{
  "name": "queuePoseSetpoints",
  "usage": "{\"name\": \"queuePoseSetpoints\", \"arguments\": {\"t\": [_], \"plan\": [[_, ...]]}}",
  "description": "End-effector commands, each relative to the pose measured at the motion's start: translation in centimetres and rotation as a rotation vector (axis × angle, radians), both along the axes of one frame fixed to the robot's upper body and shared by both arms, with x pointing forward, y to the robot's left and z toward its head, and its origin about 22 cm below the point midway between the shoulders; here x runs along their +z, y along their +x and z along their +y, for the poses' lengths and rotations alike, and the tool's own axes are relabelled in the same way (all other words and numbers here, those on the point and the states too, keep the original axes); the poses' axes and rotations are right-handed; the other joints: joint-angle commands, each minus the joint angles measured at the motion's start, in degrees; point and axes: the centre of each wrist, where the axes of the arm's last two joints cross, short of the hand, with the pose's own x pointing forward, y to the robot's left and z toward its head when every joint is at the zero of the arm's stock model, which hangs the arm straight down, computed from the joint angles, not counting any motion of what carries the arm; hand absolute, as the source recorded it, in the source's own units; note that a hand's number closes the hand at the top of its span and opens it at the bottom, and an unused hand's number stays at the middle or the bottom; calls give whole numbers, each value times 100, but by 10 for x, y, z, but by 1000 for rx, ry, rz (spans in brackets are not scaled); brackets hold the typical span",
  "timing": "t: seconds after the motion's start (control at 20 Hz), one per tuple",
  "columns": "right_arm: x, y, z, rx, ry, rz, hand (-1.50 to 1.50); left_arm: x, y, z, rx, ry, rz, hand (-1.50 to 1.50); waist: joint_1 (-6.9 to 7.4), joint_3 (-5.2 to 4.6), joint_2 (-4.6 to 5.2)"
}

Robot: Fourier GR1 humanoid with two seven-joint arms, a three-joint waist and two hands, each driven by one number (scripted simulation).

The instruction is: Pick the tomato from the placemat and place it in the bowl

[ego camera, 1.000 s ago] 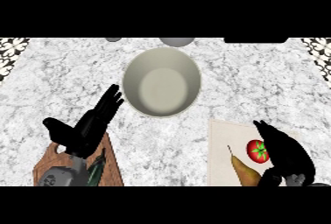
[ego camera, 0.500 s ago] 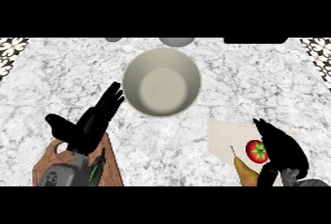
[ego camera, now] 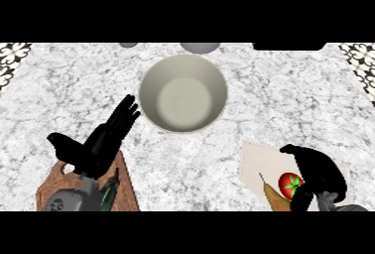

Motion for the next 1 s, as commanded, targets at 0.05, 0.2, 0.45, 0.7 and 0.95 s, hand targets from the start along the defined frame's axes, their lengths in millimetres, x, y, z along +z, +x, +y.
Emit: {"name": "queuePoseSetpoints", "arguments": {"t": [0.05,0.2,0.45,0.7,0.95], "plan": [[-35,4,-5,66,-11,-42,150,3,0,-1,-3,-2,13,0,22,64,40],[-32,-12,-9,78,-12,-70,150,-14,8,19,4,-3,0,0,-17,61,38],[-36,14,-6,111,-15,-58,150,-10,-4,-1,-12,-13,16,0,21,62,39],[-21,-4,16,106,-68,-125,150,-2,0,-7,-4,28,-15,0,-9,60,31],[15,-21,168,372,-66,-208,150,6,9,-11,-24,2,5,0,170,44,29]]}}
